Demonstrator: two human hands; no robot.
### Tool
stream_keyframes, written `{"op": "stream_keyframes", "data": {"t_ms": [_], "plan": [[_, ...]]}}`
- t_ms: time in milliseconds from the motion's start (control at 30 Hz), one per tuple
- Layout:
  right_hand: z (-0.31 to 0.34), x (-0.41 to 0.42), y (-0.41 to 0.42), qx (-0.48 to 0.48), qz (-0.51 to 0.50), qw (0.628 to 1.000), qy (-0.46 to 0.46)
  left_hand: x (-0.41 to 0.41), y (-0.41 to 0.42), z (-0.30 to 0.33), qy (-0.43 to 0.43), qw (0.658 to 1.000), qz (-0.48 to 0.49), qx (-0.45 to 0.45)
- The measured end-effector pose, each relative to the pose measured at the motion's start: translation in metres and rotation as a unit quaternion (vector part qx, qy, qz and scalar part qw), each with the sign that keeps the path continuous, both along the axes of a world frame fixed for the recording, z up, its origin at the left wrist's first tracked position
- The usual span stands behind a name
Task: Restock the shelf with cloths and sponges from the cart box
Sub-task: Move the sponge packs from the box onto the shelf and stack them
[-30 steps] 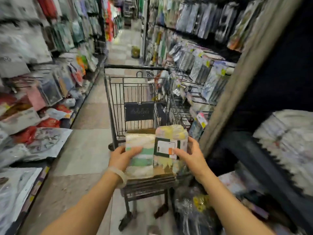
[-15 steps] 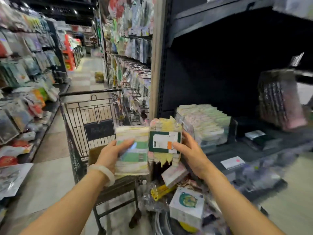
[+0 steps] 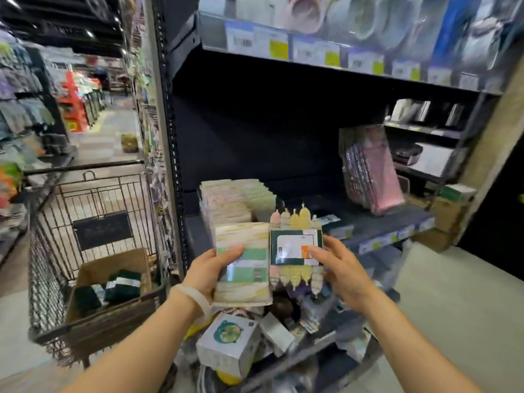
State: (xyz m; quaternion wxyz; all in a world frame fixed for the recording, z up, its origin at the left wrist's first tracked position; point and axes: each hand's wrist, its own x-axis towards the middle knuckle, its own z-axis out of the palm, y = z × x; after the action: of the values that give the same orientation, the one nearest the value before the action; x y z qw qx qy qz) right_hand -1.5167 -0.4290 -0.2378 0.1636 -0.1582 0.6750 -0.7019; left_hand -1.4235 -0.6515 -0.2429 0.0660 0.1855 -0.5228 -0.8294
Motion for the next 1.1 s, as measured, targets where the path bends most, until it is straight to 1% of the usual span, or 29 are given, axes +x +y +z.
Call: {"op": "stream_keyframes", "data": {"t_ms": [133, 200, 300, 467, 533, 633, 733, 833, 967, 1033, 1067, 1100], "plan": [[0.004, -0.02, 0.001, 0.009, 0.015, 1.0, 0.015, -0.018, 0.002, 0.007, 0.01, 1.0, 0.016, -0.022], [0.013, -0.035, -0.007, 0.01, 0.035, 0.999, 0.024, -0.03, -0.006, 0.012, 0.02, 0.999, 0.027, -0.03], [0.031, -0.065, -0.026, 0.001, 0.04, 0.998, 0.052, -0.05, -0.023, 0.025, 0.035, 0.998, 0.043, -0.026], [0.067, -0.118, -0.071, -0.001, 0.039, 0.994, 0.104, -0.075, -0.059, 0.052, 0.069, 0.992, 0.106, -0.017], [0.076, -0.141, -0.089, -0.009, 0.036, 0.993, 0.111, -0.08, -0.072, 0.059, 0.078, 0.988, 0.132, -0.005], [0.074, -0.167, -0.115, -0.049, 0.054, 0.993, 0.09, -0.08, -0.085, 0.062, 0.086, 0.985, 0.149, 0.015], [0.063, -0.182, -0.14, -0.046, 0.062, 0.992, 0.1, -0.08, -0.09, 0.059, 0.087, 0.983, 0.161, 0.007], [0.061, -0.186, -0.163, -0.019, 0.056, 0.989, 0.136, -0.081, -0.096, 0.058, 0.084, 0.979, 0.186, -0.015], [0.066, -0.202, -0.185, -0.055, 0.096, 0.977, 0.18, -0.08, -0.1, 0.06, 0.096, 0.971, 0.22, -0.021], [0.069, -0.213, -0.191, -0.041, 0.109, 0.963, 0.244, -0.081, -0.097, 0.059, 0.091, 0.966, 0.241, -0.025], [0.07, -0.218, -0.193, -0.017, 0.101, 0.951, 0.293, -0.081, -0.094, 0.06, 0.091, 0.963, 0.252, -0.028], [0.07, -0.224, -0.194, 0.018, 0.084, 0.93, 0.357, -0.081, -0.092, 0.06, 0.092, 0.96, 0.261, -0.034]]}}
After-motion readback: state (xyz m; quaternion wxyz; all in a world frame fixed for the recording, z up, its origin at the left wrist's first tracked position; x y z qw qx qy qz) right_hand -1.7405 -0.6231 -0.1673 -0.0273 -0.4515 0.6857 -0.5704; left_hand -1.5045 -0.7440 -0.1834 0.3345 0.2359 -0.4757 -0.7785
